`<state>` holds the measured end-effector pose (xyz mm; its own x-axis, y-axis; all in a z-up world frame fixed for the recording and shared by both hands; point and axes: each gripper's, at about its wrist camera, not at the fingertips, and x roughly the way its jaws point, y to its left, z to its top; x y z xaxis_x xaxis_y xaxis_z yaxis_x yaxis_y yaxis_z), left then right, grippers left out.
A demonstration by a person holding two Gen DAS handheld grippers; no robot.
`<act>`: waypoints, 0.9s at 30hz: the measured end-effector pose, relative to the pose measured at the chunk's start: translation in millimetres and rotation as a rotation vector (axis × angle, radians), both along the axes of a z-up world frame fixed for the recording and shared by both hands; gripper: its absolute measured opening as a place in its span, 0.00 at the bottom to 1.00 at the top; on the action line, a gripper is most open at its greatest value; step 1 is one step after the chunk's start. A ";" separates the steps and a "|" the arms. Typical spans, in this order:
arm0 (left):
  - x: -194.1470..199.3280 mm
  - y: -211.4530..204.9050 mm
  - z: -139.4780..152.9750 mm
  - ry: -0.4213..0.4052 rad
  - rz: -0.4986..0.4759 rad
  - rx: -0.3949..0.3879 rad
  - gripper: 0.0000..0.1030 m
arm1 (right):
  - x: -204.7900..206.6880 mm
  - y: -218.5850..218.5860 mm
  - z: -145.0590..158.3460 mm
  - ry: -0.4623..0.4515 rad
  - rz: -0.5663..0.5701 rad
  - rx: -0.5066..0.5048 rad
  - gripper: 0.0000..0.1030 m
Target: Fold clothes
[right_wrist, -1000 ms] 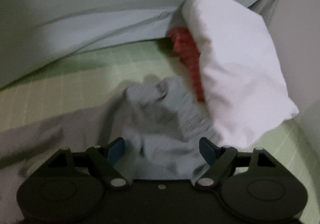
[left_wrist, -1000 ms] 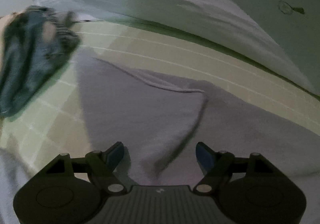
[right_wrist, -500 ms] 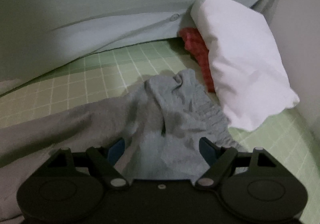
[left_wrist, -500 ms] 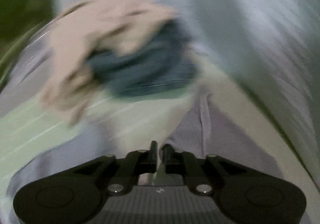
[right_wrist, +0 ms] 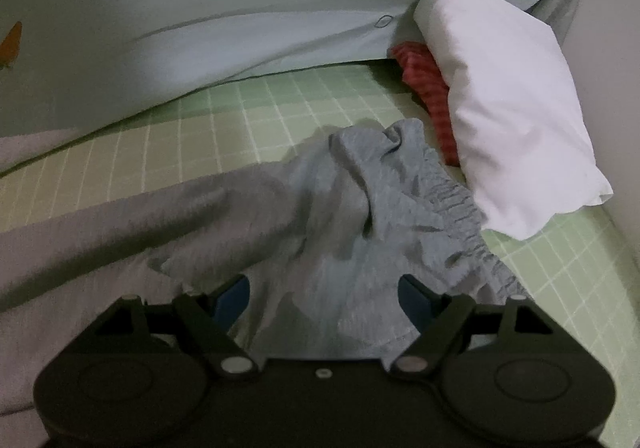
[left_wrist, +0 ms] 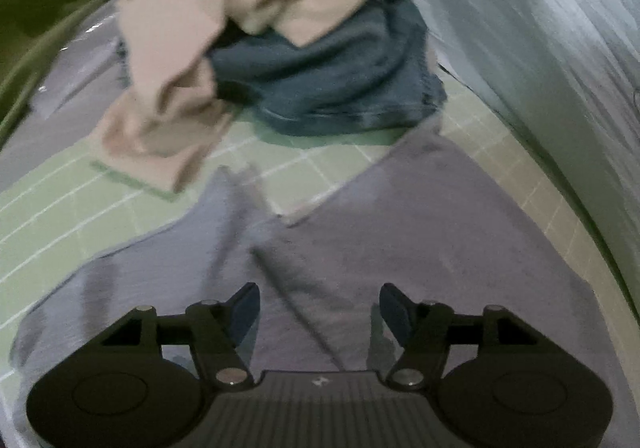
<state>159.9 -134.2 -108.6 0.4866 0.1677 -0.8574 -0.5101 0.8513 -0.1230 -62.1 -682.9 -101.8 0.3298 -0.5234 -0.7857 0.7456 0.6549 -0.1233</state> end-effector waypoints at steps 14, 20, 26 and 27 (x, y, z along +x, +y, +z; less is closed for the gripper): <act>12.9 51.9 12.9 -0.111 0.067 0.127 0.07 | -5.2 27.7 5.3 0.078 0.095 -0.036 0.80; -8.4 41.0 36.9 -0.148 0.023 0.106 0.68 | -33.4 31.5 13.8 0.050 0.067 -0.044 0.84; -54.9 -15.4 50.3 -0.162 -0.143 0.064 0.72 | -109.0 8.7 11.2 -0.050 -0.132 0.016 0.87; -64.0 -26.6 51.1 -0.156 -0.169 0.058 0.73 | -124.6 1.3 8.9 -0.068 -0.181 0.036 0.87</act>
